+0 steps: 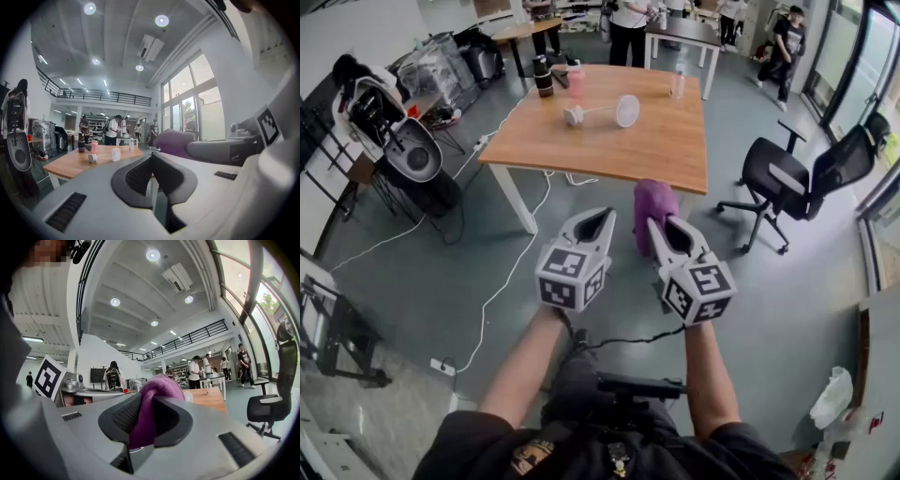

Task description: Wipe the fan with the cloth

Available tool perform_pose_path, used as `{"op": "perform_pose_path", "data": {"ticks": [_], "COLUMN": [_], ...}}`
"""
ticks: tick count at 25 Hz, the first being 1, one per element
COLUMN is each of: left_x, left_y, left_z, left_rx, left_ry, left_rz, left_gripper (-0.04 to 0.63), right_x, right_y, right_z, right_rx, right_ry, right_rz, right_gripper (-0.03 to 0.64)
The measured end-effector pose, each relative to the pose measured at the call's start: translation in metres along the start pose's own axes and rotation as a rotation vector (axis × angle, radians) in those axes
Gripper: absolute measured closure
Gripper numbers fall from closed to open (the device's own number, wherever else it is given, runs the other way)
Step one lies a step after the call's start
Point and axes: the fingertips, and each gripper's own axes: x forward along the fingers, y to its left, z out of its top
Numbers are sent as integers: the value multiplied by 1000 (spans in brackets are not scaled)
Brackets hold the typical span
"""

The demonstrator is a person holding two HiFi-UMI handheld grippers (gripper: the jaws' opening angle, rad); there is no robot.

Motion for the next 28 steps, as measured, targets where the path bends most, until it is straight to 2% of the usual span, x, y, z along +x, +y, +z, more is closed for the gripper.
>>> {"op": "perform_pose_path", "data": {"ticks": [5,9,16,21,28], "left_x": [36,68,151,195,252], "left_y": [57,123,239,289,348], "left_z": [0,-1,2,12,5], "left_rx": [-5,-35,0,-26,-37], "left_ry": [5,-1,42,40,52], "left_rz": [-4,-15,-39,-75,-47], "left_gripper": [588,588,588,588,588], "right_x": [64,134,268,334,405], "right_y": [-12,-16,-40,-59,-93], "right_z": [2,-3,0,15,7], "right_rx": [-1,-10,-11,-17,-5], "right_ry": [14,44,90,91,93], "right_rz": [-13,-29,-76,-101,-81], "right_gripper": [537,537,537,537,537]}}
